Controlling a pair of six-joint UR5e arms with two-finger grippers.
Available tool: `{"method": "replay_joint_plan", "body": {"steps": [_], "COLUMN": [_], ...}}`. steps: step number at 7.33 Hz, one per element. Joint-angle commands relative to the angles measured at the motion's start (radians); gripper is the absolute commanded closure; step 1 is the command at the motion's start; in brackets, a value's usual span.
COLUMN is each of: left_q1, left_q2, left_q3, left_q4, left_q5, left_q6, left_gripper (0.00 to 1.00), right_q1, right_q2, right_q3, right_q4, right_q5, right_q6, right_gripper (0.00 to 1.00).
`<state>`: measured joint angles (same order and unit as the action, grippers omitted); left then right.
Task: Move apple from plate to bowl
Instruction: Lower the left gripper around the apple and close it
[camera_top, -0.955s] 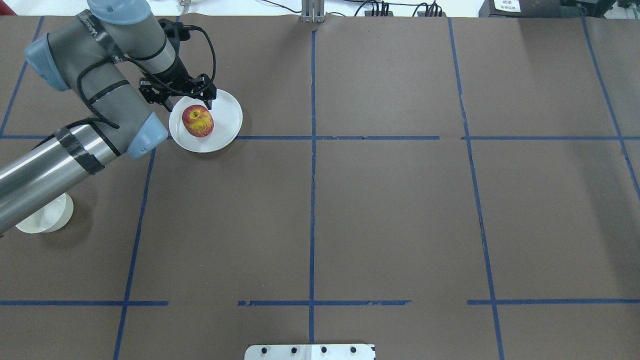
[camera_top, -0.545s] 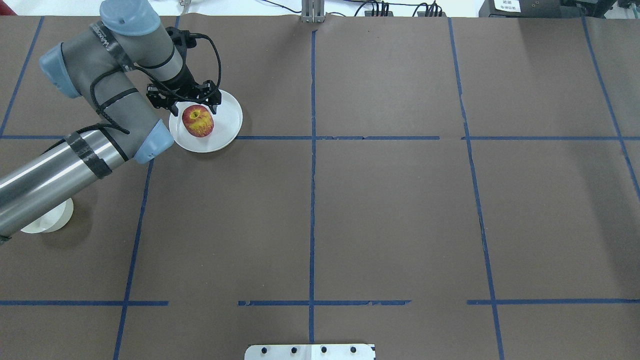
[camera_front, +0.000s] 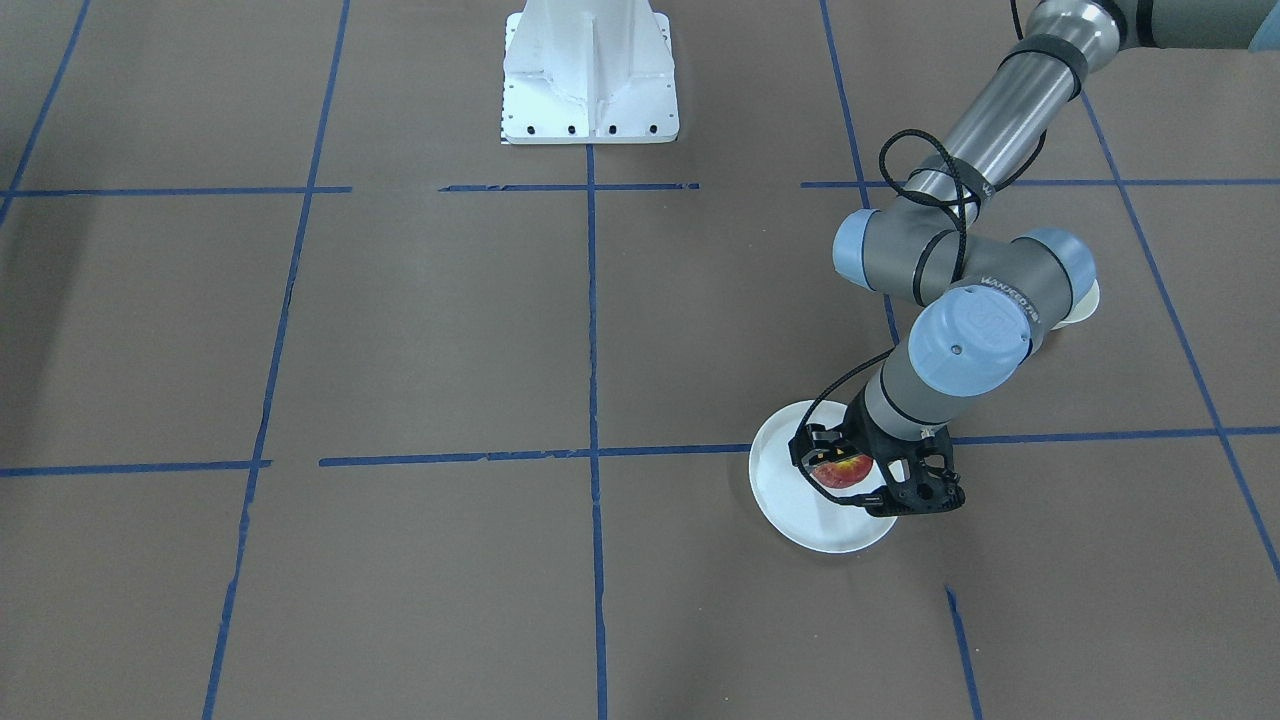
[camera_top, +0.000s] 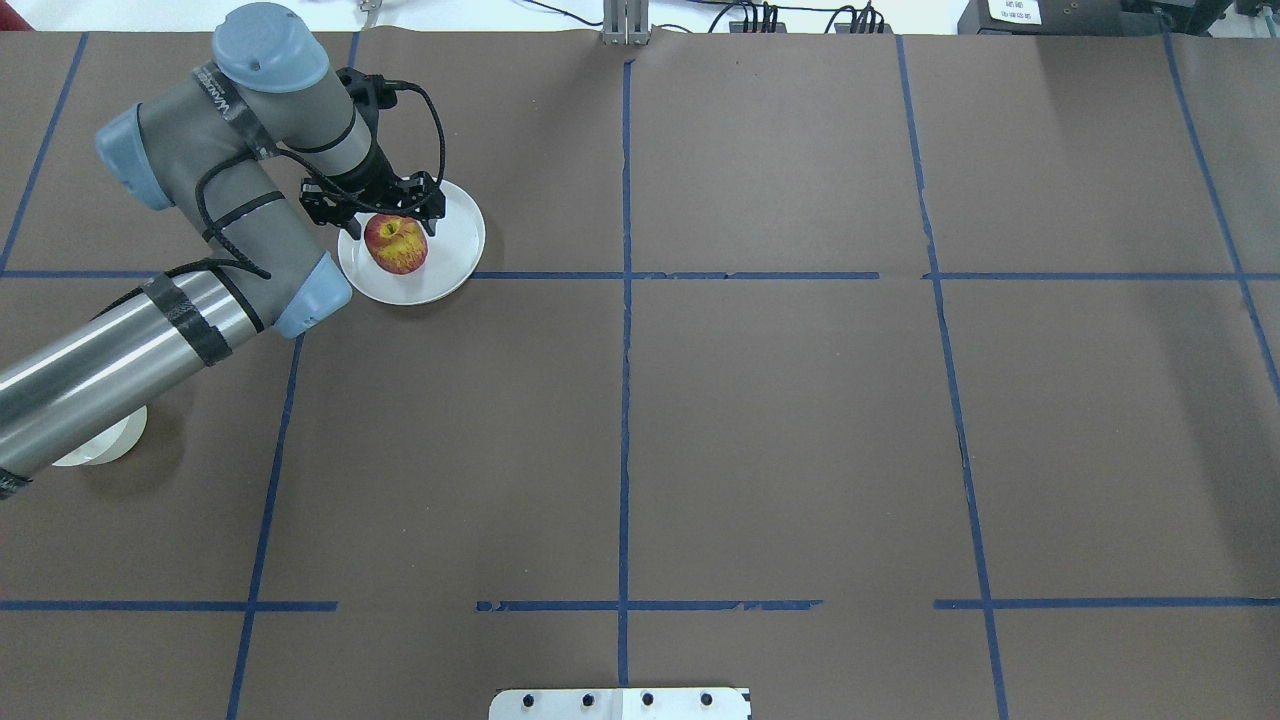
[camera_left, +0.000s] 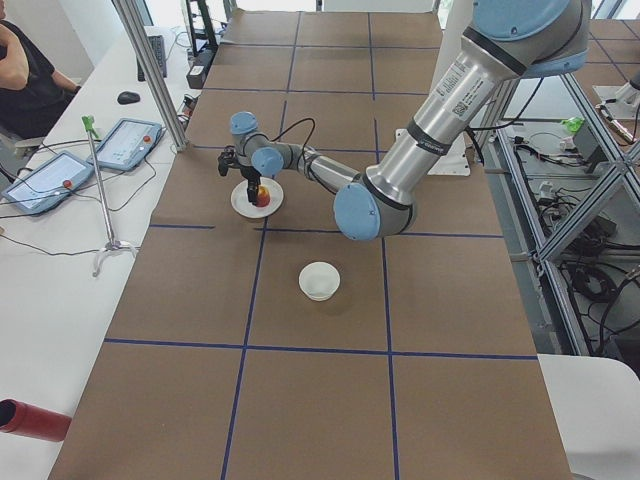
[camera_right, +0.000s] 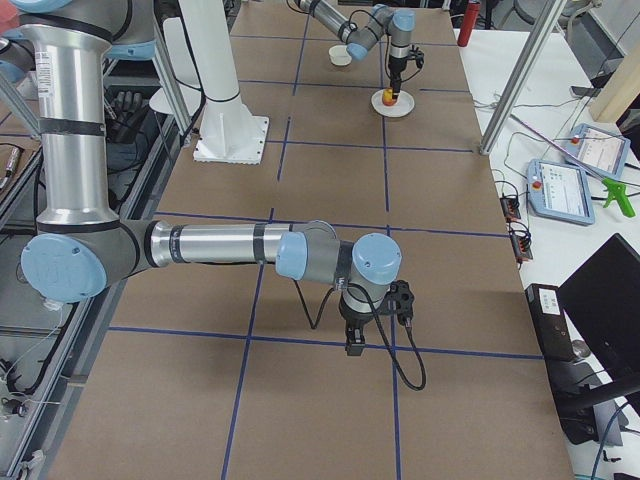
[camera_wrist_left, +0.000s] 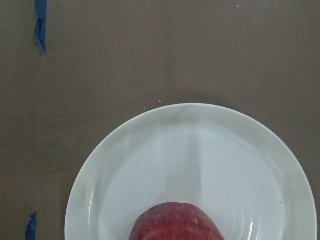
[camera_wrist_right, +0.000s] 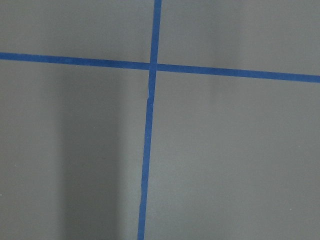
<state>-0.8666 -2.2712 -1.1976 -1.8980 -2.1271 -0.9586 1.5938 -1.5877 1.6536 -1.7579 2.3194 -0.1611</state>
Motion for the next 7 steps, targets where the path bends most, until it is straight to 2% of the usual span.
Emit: {"method": "replay_joint_plan", "body": {"steps": [1,3,4,6,7], "left_q1": [0.006,0.014,0.017,0.018,-0.004], "left_q2": [-0.001,0.001,0.004,0.009,0.01], "left_q3": [0.015,0.015,0.015,0.006,-0.023], "left_q4": [-0.021,-0.02,-0.02,-0.01,0.009], "left_q5": [0.003,0.001,0.001,-0.002,-0.004], "left_q6": [-0.009,-0.003,0.003,0.006,0.023], "left_gripper": [0.0,0.0,0.03,0.83,1.0], "right_q1": [0.0,0.0,0.0,0.0,0.0], "right_q2": [0.0,0.0,0.0,0.0,0.0], "right_q3": [0.0,0.0,0.0,0.0,0.0], "right_q4": [0.0,0.0,0.0,0.0,0.0], "right_q5": [0.0,0.0,0.0,0.0,0.0], "right_q6": [0.0,0.0,0.0,0.0,0.0], "right_gripper": [0.0,0.0,0.0,0.0,0.0]}}
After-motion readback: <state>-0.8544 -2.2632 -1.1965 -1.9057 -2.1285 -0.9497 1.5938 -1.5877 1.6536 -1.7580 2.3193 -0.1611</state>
